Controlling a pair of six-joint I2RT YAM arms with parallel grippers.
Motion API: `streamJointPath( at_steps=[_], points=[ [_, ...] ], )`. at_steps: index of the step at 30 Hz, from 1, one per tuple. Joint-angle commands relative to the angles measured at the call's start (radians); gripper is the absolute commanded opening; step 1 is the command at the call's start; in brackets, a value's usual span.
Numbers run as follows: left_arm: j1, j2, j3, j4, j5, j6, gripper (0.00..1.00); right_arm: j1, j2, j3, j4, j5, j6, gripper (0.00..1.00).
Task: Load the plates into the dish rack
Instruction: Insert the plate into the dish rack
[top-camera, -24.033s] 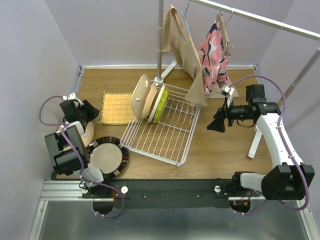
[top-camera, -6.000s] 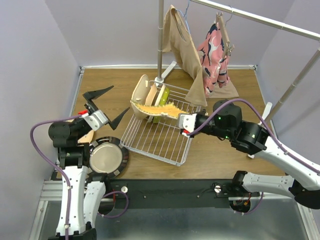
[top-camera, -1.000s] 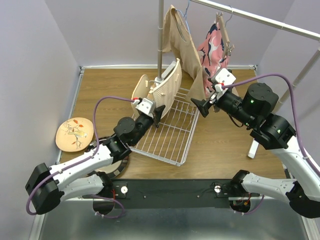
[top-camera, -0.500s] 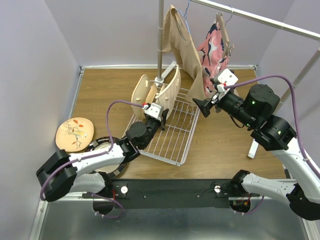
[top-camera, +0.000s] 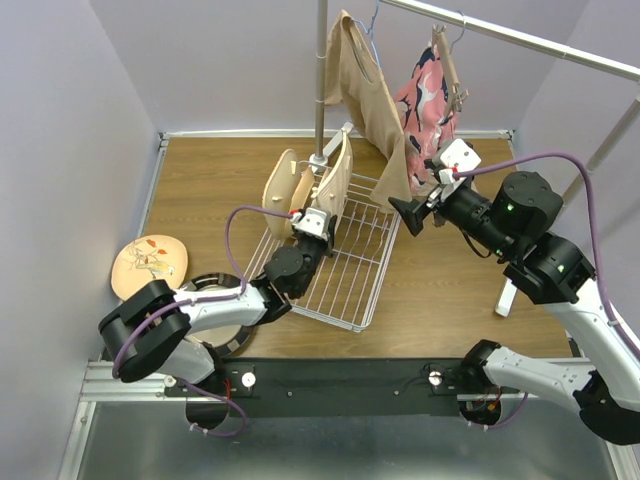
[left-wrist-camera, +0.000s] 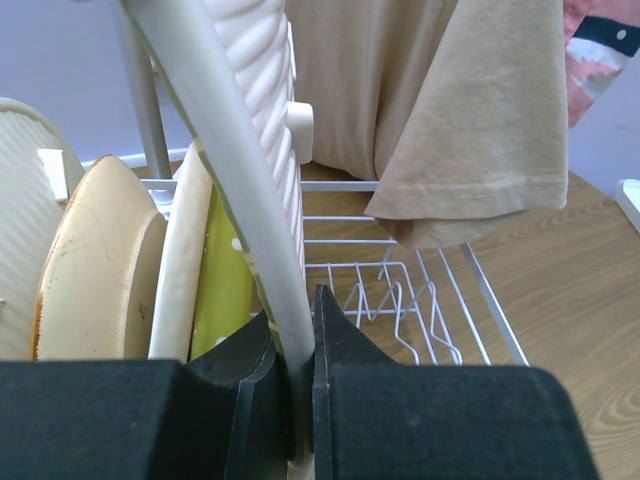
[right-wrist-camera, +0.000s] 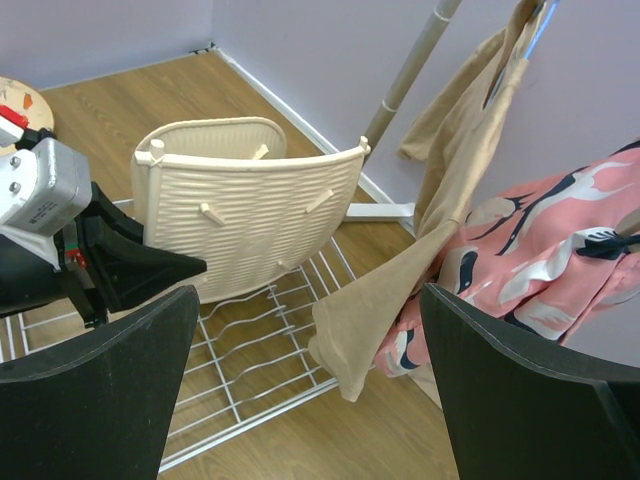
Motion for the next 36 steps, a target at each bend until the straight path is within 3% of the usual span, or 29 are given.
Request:
streamJointPath(
  at_steps=[1, 11, 16, 25, 29, 32, 36],
  points=[
    [-0.003, 0.033, -0.005, 0.185, -0.039, 0.043, 0.0, -0.009, -0.022, -0.016, 0.018, 0.011, 0.018, 1.0],
    [0.0, 0.096, -0.037, 0.22, 0.003, 0.075, 0.0, -0.018, -0.03, -0.022, 0.018, -0.026, 0.027, 1.0],
    [0.0, 0.126, -0.036, 0.24, 0.029, 0.161, 0.0, -0.019, -0.028, -0.025, 0.017, -0.027, 0.032, 1.0],
    [0.005, 0.159, -0.04, 0.213, 0.058, 0.123, 0.0, -0.024, -0.027, -0.025, 0.017, -0.03, 0.032, 1.0],
    [0.007, 0.156, -0.04, 0.196, 0.064, 0.095, 0.32, -0.026, -0.027, -0.032, 0.018, -0.037, 0.036, 1.0],
    [0.007, 0.144, -0.037, 0.174, 0.073, 0.085, 0.44, -0.027, -0.027, -0.034, 0.018, -0.04, 0.036, 1.0],
    [0.007, 0.113, -0.042, 0.13, 0.085, 0.057, 0.49, -0.027, -0.027, -0.037, 0.018, -0.038, 0.036, 1.0]
  ],
)
